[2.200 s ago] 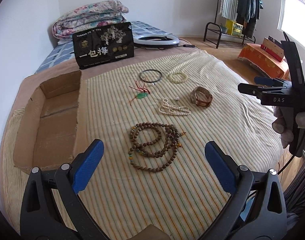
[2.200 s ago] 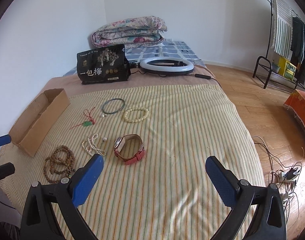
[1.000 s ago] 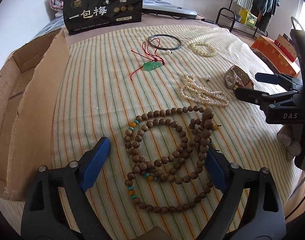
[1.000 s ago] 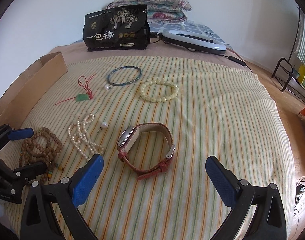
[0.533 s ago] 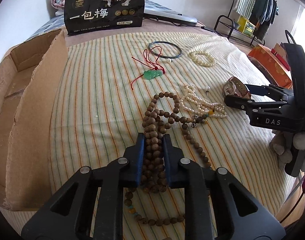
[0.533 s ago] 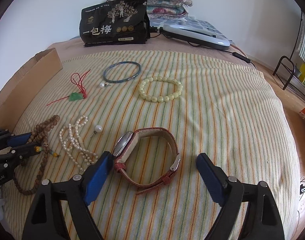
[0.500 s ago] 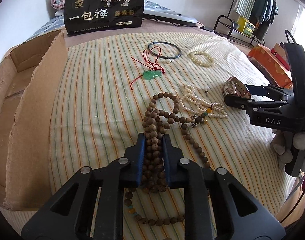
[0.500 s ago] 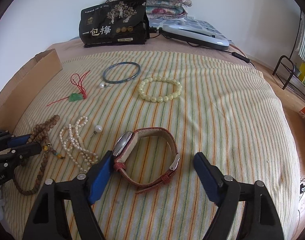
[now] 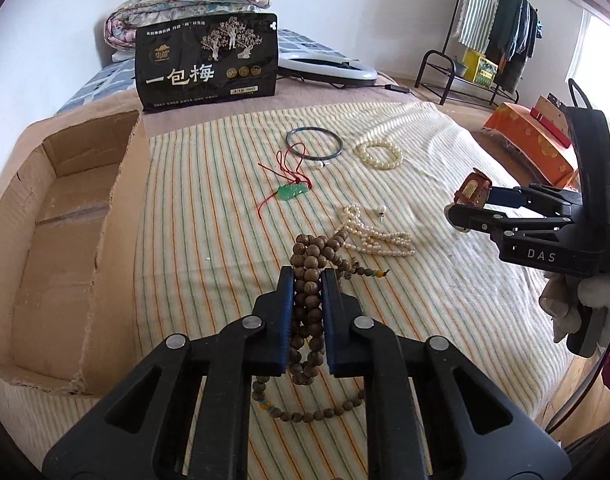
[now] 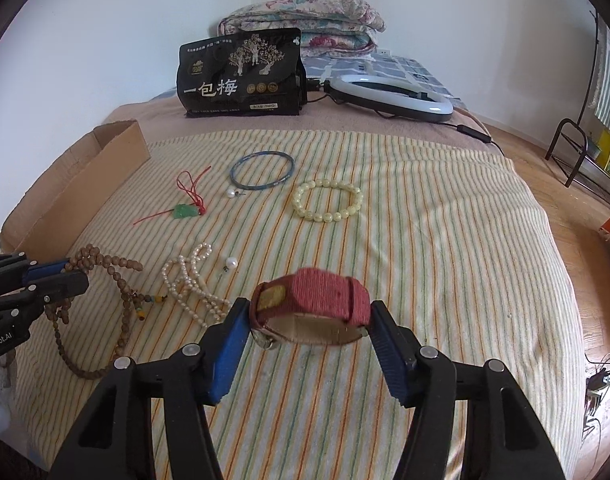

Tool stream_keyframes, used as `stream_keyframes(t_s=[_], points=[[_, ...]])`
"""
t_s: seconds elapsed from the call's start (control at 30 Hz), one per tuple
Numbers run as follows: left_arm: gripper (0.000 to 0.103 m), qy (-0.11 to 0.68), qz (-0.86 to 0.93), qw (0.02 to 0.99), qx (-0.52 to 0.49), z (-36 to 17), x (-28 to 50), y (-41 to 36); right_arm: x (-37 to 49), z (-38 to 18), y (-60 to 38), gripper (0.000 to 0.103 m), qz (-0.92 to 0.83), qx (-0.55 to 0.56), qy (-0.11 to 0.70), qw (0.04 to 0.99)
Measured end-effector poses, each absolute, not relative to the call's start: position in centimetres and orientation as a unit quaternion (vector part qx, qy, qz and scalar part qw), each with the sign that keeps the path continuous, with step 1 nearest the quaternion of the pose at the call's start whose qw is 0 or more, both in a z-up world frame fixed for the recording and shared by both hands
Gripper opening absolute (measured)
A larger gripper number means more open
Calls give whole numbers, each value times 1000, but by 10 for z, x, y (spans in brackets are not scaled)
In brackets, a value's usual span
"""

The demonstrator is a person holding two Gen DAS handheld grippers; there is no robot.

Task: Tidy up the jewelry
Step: 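Close the left tool on the brown beads while the right tool grasps the red-strap watch, then carry the beads with the left tool and the watch with the right tool over the cardboard box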

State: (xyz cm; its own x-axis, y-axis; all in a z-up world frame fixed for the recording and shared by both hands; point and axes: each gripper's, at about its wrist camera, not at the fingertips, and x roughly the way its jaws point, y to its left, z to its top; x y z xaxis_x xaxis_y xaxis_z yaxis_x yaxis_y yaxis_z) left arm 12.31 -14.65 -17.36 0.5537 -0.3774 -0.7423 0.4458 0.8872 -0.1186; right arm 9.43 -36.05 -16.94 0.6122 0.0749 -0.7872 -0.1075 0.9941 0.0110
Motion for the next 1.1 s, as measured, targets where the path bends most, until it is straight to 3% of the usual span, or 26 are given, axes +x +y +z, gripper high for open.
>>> stream_keyframes(t_s=[0.5, 1.1], points=[[11, 341, -232, 911, 29, -100, 100, -127, 66, -115, -354, 61, 53, -23, 395, 917], [11, 284, -153, 946, -24, -40, 115, -19, 92, -51, -274, 61, 131, -28, 344, 930]])
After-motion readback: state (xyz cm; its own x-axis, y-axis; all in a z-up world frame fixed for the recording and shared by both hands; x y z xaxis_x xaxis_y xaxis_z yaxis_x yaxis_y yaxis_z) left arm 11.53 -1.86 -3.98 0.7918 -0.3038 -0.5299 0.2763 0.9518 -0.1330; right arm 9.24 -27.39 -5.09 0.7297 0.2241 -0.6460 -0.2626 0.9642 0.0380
